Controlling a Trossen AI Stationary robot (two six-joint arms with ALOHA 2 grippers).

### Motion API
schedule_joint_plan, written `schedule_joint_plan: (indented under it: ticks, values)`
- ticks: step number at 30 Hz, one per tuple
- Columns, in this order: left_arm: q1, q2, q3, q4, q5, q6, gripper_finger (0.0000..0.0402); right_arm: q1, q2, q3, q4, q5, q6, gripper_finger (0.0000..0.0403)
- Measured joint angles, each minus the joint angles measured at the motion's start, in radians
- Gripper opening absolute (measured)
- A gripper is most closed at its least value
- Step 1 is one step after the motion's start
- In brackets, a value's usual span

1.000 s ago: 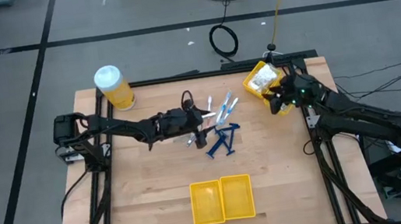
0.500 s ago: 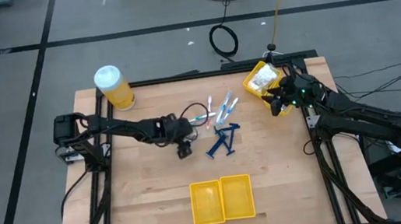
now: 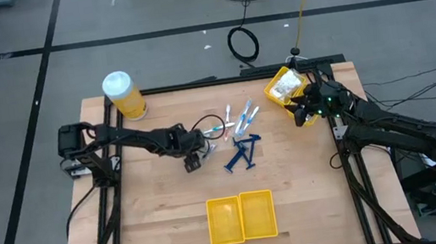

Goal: Pick & Place Travel size toiletries
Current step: Put the silver nail cutter into the top right yellow bin

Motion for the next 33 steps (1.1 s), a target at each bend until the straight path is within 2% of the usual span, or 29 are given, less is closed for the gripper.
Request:
schedule_joint_plan:
  ticks: [3,6,9,12,20,25,29,33]
  values:
    - [0.009,0.019,-0.014,0.022,0.059,0.007,0.0273,0.000,0.000,0.000,-0.002,0.000,0.000,0.0196]
    - [0.019,0.052,-0.024,0.025,0.068,0.008,0.0271,0.000,0.000,0.000,-0.002,0.000,0.000,0.0196]
    - [0.023,0.066,-0.024,0.029,0.085,0.004,0.0250,0.000,0.000,0.000,-0.002,0.000,0.000,0.0196]
    - [0.022,0.065,-0.024,0.031,0.105,0.004,0.0203,0.000,0.000,0.000,-0.002,-0.001,0.004,0.0196]
    - [0.022,0.062,-0.027,0.038,0.178,0.024,0.0022,0.000,0.000,0.000,-0.002,-0.001,0.009,0.0196]
    - [0.013,0.022,-0.020,0.024,0.175,0.012,0.0023,0.000,0.000,0.000,-0.002,-0.001,0.012,0.0196]
    - [-0.003,-0.060,-0.006,0.000,0.146,0.045,0.0010,0.004,0.000,0.000,0.006,-0.001,0.012,0.0196]
    - [-0.005,-0.154,0.018,0.148,0.099,0.084,0.0017,0.047,0.012,-0.001,0.075,-0.003,0.012,0.0196]
